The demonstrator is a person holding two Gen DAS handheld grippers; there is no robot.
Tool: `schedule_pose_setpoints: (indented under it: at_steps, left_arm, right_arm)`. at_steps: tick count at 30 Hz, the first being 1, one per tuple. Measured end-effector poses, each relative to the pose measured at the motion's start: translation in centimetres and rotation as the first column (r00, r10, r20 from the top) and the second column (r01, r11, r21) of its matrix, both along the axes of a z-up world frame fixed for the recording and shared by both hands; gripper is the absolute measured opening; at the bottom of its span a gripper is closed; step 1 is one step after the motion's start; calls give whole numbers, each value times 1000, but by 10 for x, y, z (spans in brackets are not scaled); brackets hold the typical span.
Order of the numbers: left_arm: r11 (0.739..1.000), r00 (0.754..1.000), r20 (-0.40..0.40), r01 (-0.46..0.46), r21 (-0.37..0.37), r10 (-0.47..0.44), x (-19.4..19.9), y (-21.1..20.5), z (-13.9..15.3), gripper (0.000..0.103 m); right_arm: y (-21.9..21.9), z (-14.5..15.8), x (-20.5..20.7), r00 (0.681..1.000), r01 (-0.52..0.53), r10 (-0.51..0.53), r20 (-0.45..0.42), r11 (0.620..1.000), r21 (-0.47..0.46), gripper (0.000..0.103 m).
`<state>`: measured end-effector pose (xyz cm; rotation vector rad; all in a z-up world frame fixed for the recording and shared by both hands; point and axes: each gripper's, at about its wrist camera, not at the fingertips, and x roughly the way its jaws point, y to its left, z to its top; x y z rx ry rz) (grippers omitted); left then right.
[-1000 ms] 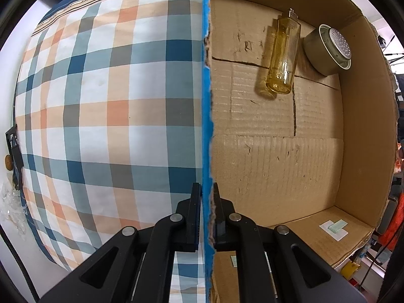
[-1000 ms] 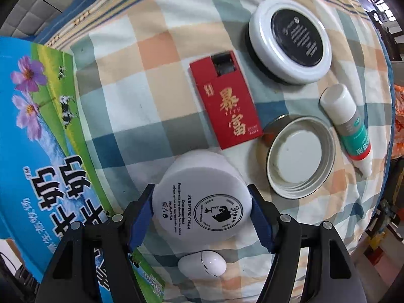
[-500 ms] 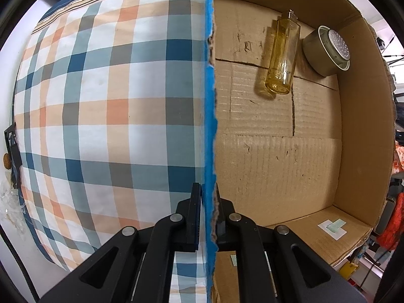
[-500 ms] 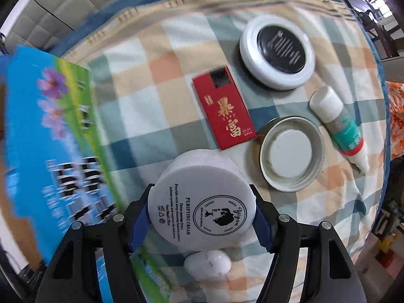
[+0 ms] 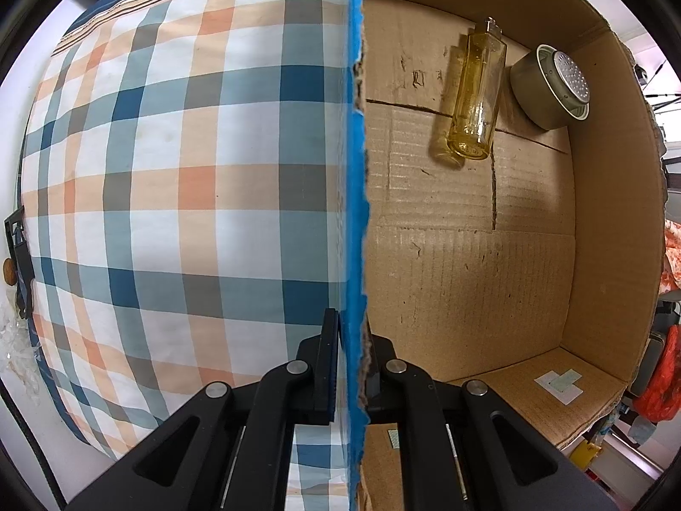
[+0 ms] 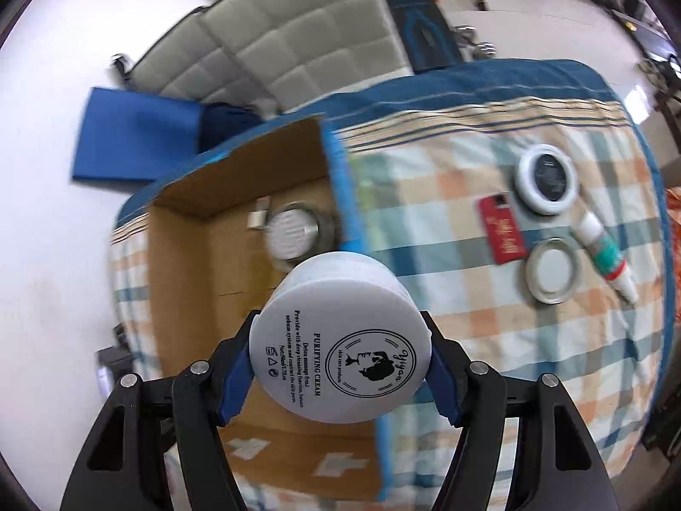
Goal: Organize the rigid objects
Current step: 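Carry the white cream jar into the box and release it below the bottle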
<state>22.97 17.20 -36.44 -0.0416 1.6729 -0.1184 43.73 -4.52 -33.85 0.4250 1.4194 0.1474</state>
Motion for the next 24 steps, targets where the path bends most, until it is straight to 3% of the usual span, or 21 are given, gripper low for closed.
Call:
schedule_pose_setpoints:
  at_steps: [9,24]
  left_arm:
    - [1000,1000,0,2,-4,-2,0,0,0,5]
    - [1000,1000,3,2,-9,-2,0,1,-2,5]
  right_arm:
    - [70,6,-10,994,-103,105,-14,993,64,71]
    - [131,-64,-2,978,-150,155,-139,988,44,71]
